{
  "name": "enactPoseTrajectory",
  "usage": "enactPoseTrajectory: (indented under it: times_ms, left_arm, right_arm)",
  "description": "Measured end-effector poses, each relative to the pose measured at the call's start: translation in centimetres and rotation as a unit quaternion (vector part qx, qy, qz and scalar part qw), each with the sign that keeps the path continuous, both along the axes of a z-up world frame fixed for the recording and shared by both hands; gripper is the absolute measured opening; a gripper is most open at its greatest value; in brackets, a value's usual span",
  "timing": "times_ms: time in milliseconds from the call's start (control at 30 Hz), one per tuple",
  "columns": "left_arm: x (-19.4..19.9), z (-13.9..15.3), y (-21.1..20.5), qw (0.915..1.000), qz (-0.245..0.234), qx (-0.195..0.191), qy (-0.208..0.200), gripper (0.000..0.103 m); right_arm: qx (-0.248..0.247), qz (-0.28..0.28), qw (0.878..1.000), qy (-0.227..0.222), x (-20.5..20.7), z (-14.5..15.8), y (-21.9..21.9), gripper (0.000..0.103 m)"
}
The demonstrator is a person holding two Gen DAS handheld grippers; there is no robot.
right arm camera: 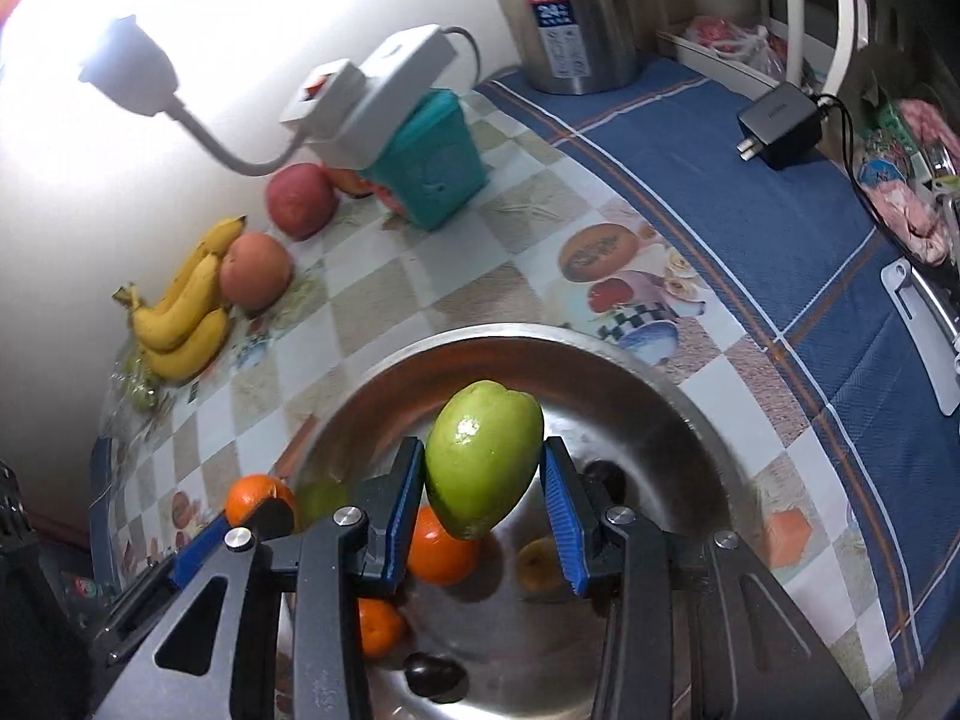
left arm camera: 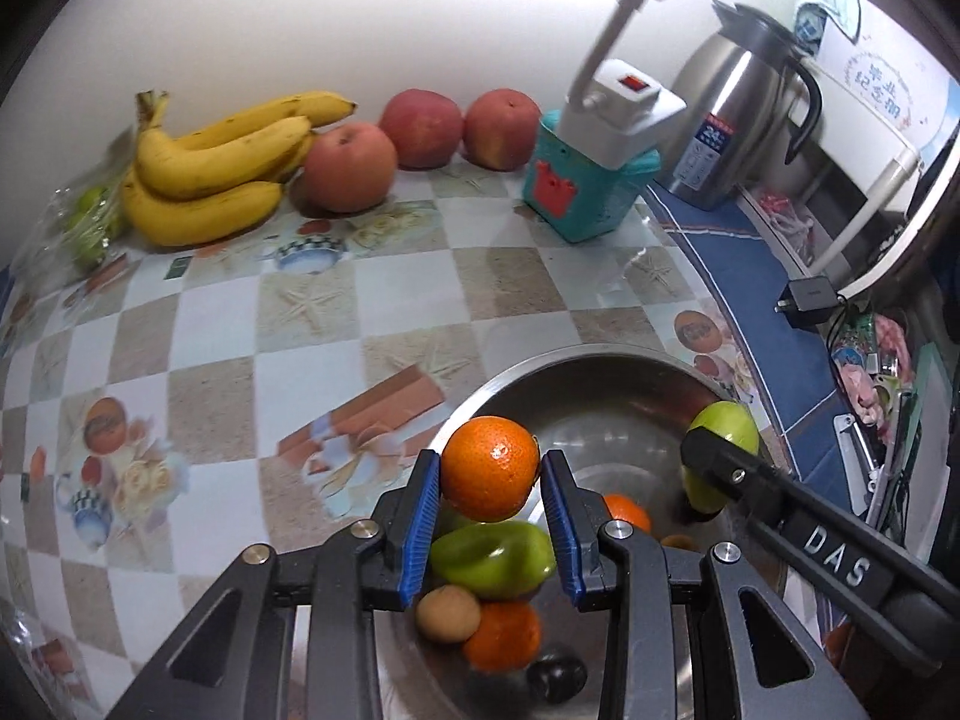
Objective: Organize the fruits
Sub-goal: 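Carry the orange and green pear over the steel bowl with both tools, then open the left tool to drop the orange while the right tool releases the pear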
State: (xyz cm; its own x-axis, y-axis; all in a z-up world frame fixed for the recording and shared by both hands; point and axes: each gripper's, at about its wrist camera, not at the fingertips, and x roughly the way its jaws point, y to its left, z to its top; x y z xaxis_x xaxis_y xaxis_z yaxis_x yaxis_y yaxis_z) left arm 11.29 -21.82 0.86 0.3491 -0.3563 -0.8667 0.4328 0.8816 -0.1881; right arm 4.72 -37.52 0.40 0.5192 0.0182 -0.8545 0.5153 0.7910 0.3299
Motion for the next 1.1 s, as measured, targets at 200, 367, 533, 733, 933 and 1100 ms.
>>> enactPoseTrajectory:
  times_ms: [200, 367, 533, 733, 933, 1100]
  left_arm:
    - [0.3, -1.8, -1.3, 0.9998, -0.010, 0.012, 0.014, 0.037]
    - [0.2, -2.7, -1.6, 0.9995, -0.013, 0.021, 0.021, 0.037]
    - [0.3, -2.8, -1.5, 0.9995, -0.011, 0.019, 0.022, 0.038]
    - [0.1, -2.4, -1.4, 0.9995, -0.009, 0.020, 0.022, 0.044]
    - [-0.4, -1.4, -0.7, 0.9997, -0.002, 0.012, 0.019, 0.052]
    - [-1.5, 0.0, 1.2, 0.9998, 0.014, 0.001, 0.013, 0.058]
  right_arm:
    - [0.000, -0.001, 1.000, 0.017, 0.4, -1.2, -0.2, 0.041]
    - [0.006, -0.001, 1.000, 0.030, 0.7, -2.0, -0.3, 0.041]
    - [0.012, -0.003, 0.999, 0.037, 0.8, -2.5, -0.4, 0.042]
    - [0.013, -0.005, 0.999, 0.041, 0.8, -2.3, -0.4, 0.042]
    - [0.003, 0.000, 1.000, 0.028, 0.6, -1.1, -0.1, 0.043]
    - [-0.007, 0.011, 1.000, 0.012, -0.1, 0.4, 0.8, 0.043]
